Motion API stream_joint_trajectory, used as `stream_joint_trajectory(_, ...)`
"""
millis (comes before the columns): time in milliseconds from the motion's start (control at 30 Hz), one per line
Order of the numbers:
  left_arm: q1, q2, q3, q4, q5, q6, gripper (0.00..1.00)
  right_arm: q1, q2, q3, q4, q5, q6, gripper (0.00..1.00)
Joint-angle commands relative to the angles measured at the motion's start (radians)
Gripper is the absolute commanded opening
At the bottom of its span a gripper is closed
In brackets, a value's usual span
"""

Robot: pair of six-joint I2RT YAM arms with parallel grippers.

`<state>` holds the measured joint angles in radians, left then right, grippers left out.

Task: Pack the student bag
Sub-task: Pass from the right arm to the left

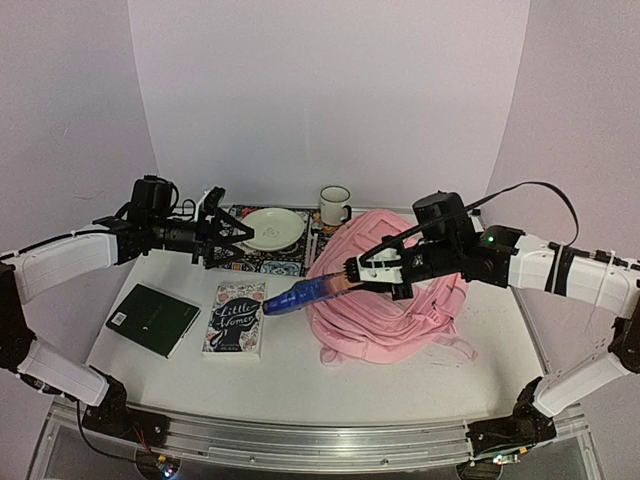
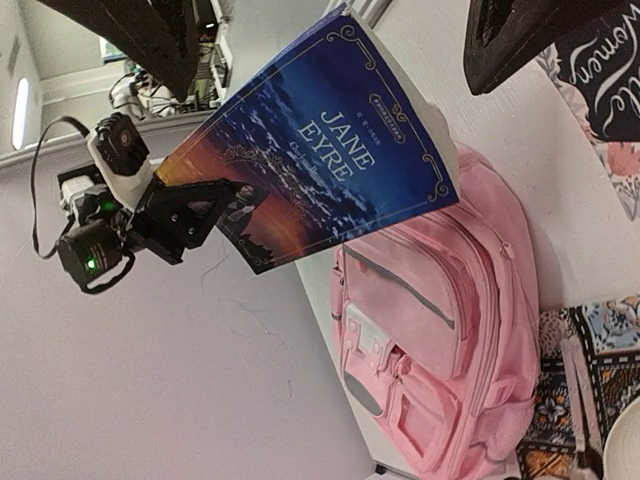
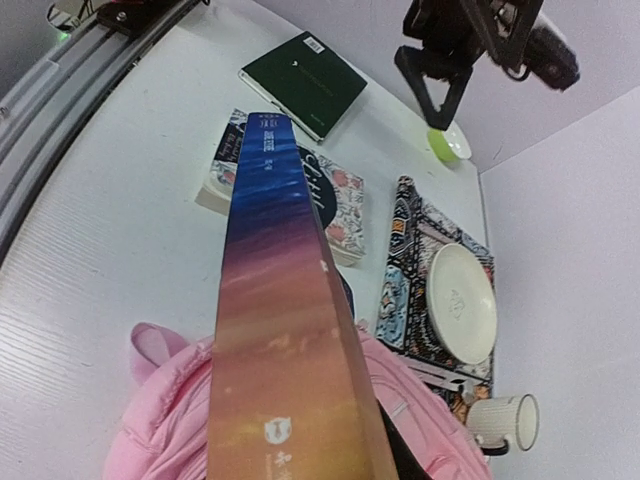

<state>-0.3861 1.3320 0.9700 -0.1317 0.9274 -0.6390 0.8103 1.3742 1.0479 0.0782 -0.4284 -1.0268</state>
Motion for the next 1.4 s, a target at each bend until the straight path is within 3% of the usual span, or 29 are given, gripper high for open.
stream_joint_trajectory(0, 0.013, 0.037, -0.025, 0.026, 0.036, -0.119, 0.94, 0.009, -0.077, 0.004, 0.411, 0.058, -0.086, 0.0)
stream_joint_trajectory(467, 0.012, 0.06, -0.095, 0.292, 0.177, -0.36, 0.99, 0.082, -0.002, -0.064, 0.788, 0.081, -0.164, 0.0)
stream_joint_trajectory(933, -0.04, 0.055, -0.146, 0.309, 0.193, -0.452, 0.98, 0.109, 0.053, -0.089, 0.988, 0.11, -0.229, 0.0)
stream_joint_trajectory(1067, -0.041, 0.051, -0.135, 0.346, 0.181, -0.487, 0.92, 0.116, 0.048, -0.103, 1.008, 0.085, -0.187, 0.0)
stream_joint_trajectory(1367, -0.041, 0.066, -0.159, 0.575, 0.139, -0.693, 0.67, 0.136, 0.011, -0.15, 1.019, 0.056, -0.14, 0.0)
